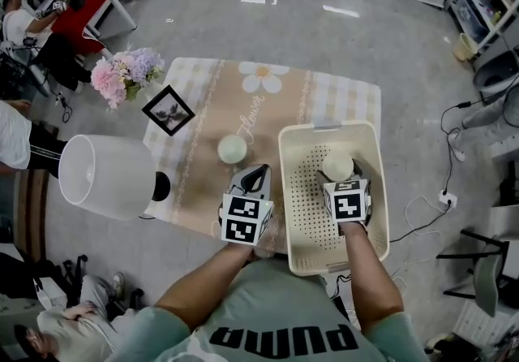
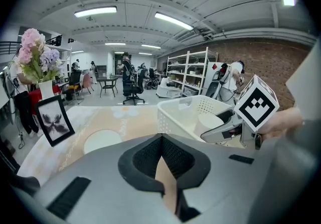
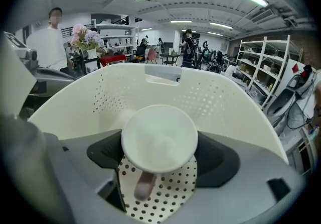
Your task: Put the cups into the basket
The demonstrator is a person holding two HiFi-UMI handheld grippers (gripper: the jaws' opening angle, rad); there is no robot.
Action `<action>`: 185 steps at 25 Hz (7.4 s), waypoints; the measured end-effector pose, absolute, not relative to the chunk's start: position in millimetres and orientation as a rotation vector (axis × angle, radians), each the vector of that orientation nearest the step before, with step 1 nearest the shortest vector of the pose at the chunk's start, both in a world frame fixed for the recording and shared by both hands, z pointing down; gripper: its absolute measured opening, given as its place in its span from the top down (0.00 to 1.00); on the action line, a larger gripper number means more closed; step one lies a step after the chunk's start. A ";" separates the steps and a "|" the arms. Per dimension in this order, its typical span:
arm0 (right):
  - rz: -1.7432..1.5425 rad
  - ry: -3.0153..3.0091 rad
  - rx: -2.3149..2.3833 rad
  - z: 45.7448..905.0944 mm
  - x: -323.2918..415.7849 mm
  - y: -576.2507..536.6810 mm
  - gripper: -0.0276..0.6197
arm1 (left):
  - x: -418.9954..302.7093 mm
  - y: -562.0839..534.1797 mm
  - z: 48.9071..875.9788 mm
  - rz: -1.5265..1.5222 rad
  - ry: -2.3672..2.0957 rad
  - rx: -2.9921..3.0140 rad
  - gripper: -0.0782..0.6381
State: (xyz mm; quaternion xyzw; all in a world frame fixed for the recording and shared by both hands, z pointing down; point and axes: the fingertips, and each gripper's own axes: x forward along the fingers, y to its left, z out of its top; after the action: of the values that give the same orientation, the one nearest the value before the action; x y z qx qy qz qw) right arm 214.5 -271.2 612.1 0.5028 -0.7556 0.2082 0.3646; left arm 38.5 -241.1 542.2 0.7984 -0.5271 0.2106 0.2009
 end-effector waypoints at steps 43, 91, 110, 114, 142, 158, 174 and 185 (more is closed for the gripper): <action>0.367 -2.227 1.331 482.8 117.6 -207.4 0.35 | -22.9 -187.5 495.9 0.461 -1.571 2.278 0.88; 0.176 -2.415 0.935 477.0 -16.6 -165.1 0.90 | -117.6 -131.9 475.7 0.369 -1.812 2.076 0.88; 0.213 -2.370 0.899 500.2 -41.4 -215.7 0.58 | -129.0 -173.9 491.5 0.399 -1.798 2.031 0.88; 0.232 -2.347 0.897 511.3 -47.5 -228.8 0.54 | -135.1 -184.1 498.7 0.412 -1.789 2.014 0.88; 0.345 -2.172 0.828 597.7 -72.2 -286.1 0.36 | -161.3 -228.2 549.9 0.534 -1.734 1.916 0.88; 0.335 -2.158 0.814 613.3 -85.4 -294.7 0.35 | -161.8 -228.0 562.8 0.533 -1.712 1.907 0.88; 0.300 -2.214 0.853 582.2 -77.4 -286.7 0.35 | -157.4 -219.4 549.3 0.486 -1.724 1.927 0.88; 0.307 -2.274 0.899 527.3 -71.2 -249.5 0.35 | -153.5 -204.6 531.6 0.449 -1.712 1.973 0.88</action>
State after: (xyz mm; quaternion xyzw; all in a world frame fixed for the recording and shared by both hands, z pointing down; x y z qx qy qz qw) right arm -71.2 -249.5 527.3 0.3440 -0.8704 0.1173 0.3322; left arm -153.5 -204.6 531.6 0.7220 -0.6266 0.1642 0.2431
